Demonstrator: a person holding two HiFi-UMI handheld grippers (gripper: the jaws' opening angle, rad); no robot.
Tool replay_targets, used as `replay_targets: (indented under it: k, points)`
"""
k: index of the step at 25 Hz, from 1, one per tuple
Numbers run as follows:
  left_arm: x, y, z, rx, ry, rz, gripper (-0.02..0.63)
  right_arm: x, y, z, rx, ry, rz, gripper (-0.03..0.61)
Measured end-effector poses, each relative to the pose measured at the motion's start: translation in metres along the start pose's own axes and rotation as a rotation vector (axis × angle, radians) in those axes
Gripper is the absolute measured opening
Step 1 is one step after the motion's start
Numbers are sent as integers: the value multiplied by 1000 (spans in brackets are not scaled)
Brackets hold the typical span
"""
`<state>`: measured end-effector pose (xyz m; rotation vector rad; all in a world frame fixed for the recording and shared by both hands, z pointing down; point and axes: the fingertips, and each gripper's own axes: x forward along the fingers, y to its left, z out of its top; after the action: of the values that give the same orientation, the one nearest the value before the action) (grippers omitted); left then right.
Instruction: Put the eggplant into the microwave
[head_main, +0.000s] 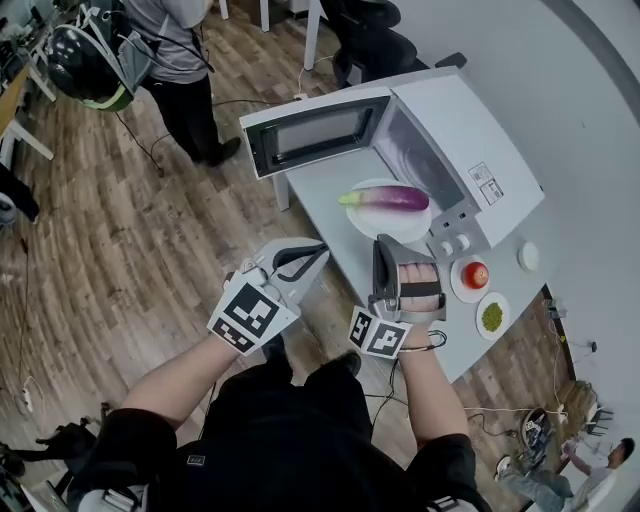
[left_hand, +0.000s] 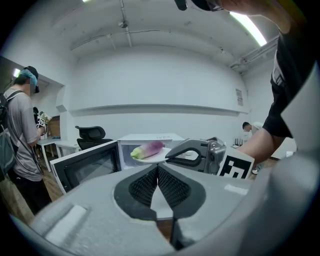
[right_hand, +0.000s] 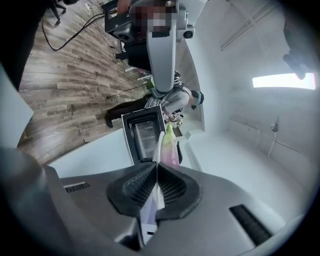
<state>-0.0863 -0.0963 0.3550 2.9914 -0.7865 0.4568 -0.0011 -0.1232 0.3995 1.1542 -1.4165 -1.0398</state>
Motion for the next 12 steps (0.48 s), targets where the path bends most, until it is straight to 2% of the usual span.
replay_targets:
  k: [7,12]
  points:
    - [25,32,5,30,-33,-63,9,37,-2,-1,4,45,-18,25]
    - [55,56,13,37,-49,-71,9,59,-6,-16,18,59,-38,25]
